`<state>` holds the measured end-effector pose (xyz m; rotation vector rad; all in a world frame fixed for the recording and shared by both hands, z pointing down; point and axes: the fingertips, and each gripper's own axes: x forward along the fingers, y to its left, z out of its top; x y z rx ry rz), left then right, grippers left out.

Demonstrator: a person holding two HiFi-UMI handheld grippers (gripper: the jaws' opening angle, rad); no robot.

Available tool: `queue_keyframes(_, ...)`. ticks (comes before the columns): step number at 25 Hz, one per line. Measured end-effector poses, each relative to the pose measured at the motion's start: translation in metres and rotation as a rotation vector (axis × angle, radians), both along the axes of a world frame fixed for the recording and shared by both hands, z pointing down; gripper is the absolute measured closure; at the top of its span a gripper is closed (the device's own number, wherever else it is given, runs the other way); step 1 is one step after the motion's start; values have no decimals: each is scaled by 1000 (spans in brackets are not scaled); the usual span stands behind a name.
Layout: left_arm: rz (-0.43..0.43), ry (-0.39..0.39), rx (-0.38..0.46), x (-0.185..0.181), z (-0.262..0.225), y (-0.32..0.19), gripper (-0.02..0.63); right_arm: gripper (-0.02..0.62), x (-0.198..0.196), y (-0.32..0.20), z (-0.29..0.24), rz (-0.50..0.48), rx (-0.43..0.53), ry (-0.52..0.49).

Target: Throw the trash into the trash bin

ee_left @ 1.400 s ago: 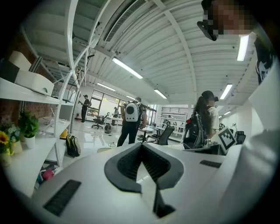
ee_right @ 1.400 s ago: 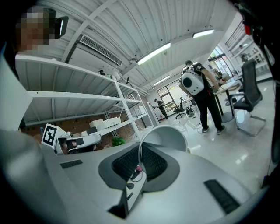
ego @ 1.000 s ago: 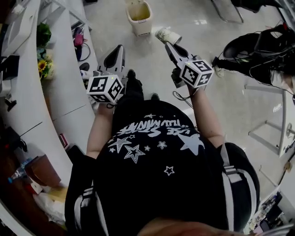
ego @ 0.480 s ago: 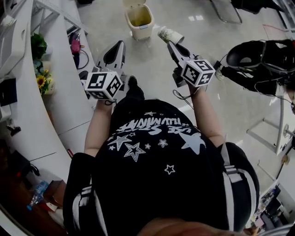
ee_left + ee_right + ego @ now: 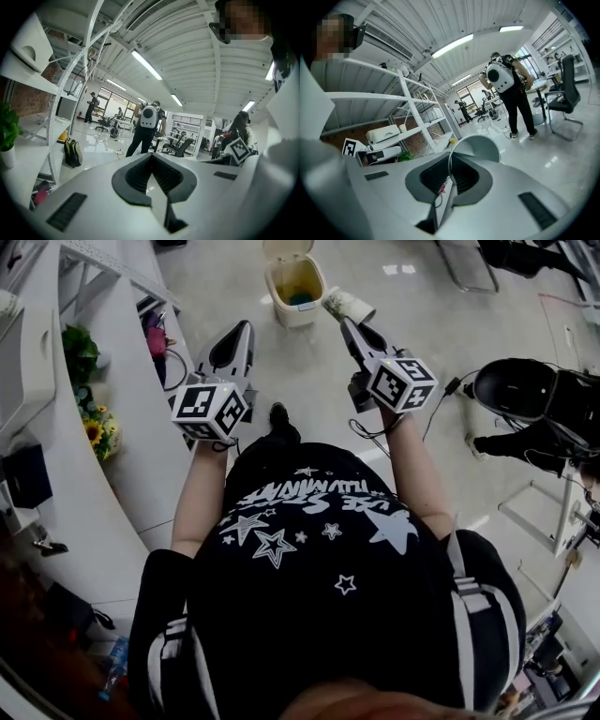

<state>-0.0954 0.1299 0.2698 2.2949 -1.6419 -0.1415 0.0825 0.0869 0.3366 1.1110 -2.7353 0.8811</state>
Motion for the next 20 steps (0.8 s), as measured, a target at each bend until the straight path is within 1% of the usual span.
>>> queue_keyframes(7, 24, 59, -35, -39, 15, -31, 597, 581, -27, -29, 10, 67, -35, 18)
queue_keyframes(9, 37, 63, -38, -45, 18, -42, 597, 581, -31, -35, 10, 84, -33, 18)
queue_keyframes(12, 63, 58, -52, -45, 24, -56, 595, 581, -31, -41, 13, 107, -42, 30)
queue_keyframes(16, 100, 42, -49, -33, 28, -77, 597, 581, -27, -58, 18, 117, -53, 35)
queue_keyframes(20, 104, 29, -55, -25, 31, -100, 597, 581, -27, -83, 27, 97, -67, 38)
